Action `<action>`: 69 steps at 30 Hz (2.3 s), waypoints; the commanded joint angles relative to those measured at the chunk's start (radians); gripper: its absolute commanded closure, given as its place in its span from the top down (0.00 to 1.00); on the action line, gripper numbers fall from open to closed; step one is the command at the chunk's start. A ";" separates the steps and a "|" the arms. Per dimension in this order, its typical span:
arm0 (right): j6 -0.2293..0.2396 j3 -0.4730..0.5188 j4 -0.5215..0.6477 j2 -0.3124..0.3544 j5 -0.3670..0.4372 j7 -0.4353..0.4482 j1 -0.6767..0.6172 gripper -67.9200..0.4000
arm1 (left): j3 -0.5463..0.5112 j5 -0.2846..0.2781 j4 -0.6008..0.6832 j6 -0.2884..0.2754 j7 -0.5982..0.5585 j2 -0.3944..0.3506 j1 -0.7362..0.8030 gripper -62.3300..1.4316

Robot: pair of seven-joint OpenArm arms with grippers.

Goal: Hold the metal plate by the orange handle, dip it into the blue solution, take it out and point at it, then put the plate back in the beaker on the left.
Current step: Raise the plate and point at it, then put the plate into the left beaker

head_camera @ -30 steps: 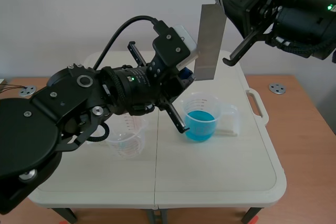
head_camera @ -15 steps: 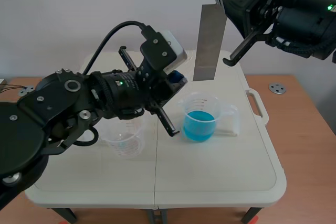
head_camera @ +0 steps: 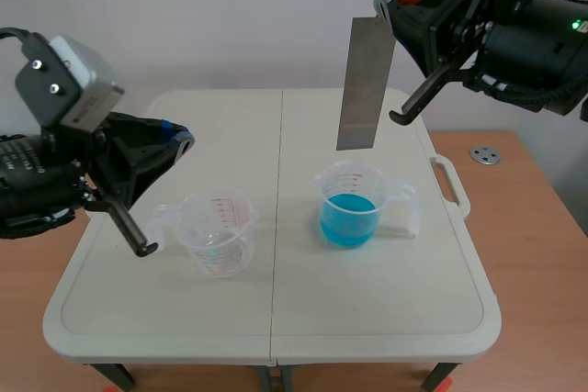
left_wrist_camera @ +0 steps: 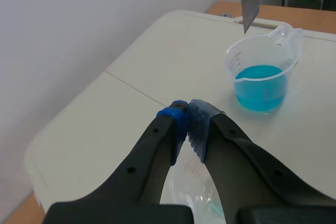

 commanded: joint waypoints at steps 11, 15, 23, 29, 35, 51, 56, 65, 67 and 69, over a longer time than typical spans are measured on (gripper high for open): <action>0.005 0.007 0.026 0.007 0.015 0.015 0.014 0.02 | -0.337 -0.111 0.139 0.006 -0.192 -0.087 0.462 0.05; 0.005 0.007 0.026 0.007 0.015 0.014 0.014 0.02 | -0.442 -0.123 0.148 0.006 -0.256 -0.078 0.625 0.05; 0.005 0.005 0.026 0.006 0.015 0.026 0.018 0.02 | -0.572 -0.121 0.148 0.006 -0.329 0.001 0.866 0.05; 0.005 -0.032 0.027 0.002 0.026 0.026 0.024 0.02 | -0.607 -0.114 0.148 0.006 -0.331 0.080 0.968 0.05; 0.005 -0.092 0.028 -0.010 0.025 0.015 0.038 0.02 | -0.607 -0.061 0.148 0.005 -0.332 0.154 1.027 0.05; 0.005 -0.238 0.028 -0.145 0.014 -0.080 0.114 0.02 | -0.607 0.044 0.147 0.005 -0.310 0.254 1.060 0.05; 0.005 -0.290 0.027 -0.179 -0.002 -0.106 0.115 0.02 | -0.607 0.044 0.147 0.005 -0.299 0.254 1.060 0.05; 0.005 -0.377 0.024 -0.214 -0.005 -0.157 0.114 0.02 | -0.607 0.043 0.147 0.002 -0.298 0.254 1.057 0.05; 0.005 -0.391 0.024 -0.217 -0.005 -0.163 0.114 0.02 | -0.607 0.043 0.147 0.002 -0.297 0.254 1.054 0.05; 0.005 -0.403 0.024 -0.217 -0.005 -0.163 0.114 0.02 | -0.607 0.044 0.147 0.002 -0.297 0.254 1.054 0.05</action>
